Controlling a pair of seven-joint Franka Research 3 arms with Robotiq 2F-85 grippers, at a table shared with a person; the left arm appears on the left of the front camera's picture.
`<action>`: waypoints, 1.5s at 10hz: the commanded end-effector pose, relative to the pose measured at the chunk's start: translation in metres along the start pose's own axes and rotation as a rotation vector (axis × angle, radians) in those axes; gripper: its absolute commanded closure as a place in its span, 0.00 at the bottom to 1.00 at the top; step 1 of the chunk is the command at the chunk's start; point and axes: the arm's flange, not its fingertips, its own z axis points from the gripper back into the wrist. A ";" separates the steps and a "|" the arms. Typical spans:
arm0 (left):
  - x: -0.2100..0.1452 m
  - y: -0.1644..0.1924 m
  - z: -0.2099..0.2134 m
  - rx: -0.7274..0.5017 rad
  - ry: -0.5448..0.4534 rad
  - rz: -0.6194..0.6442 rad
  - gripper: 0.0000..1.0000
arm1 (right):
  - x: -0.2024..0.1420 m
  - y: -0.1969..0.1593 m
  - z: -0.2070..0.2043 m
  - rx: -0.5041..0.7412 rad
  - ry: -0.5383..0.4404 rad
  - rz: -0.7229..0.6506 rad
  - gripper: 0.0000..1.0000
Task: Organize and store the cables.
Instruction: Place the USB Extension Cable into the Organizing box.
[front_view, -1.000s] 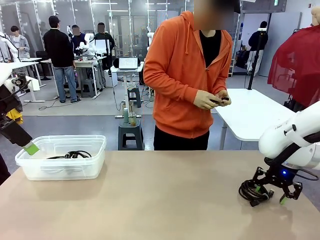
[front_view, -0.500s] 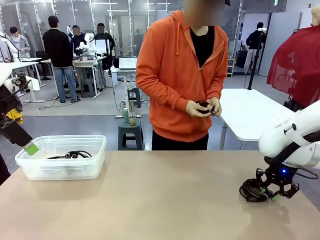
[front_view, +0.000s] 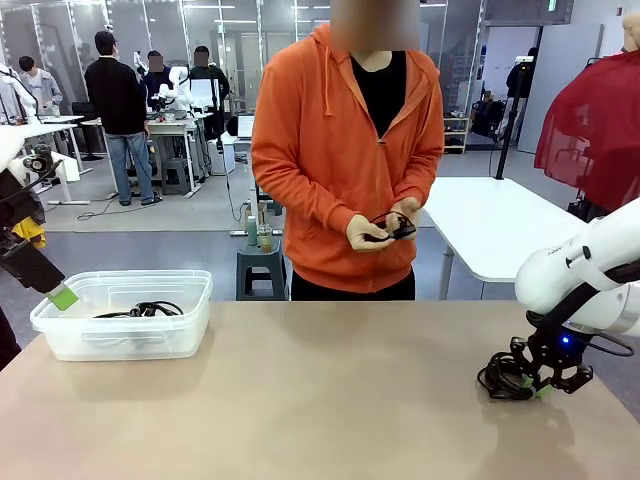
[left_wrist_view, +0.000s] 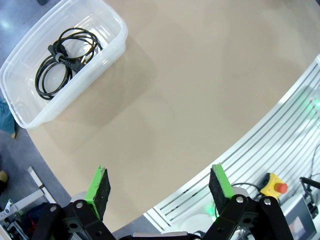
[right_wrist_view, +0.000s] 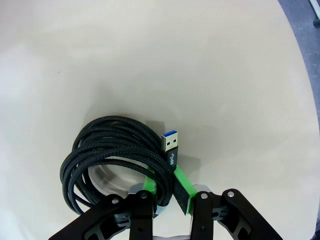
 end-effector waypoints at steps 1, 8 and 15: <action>0.002 -0.001 0.001 0.014 0.005 0.002 0.00 | -0.011 0.006 0.029 0.007 -0.024 0.007 1.00; 0.002 -0.001 0.001 0.014 0.005 0.002 0.00 | -0.073 0.099 0.143 0.020 0.023 0.424 1.00; 0.002 -0.001 0.001 0.014 0.005 0.002 0.00 | -0.170 0.284 0.108 0.029 0.015 0.659 1.00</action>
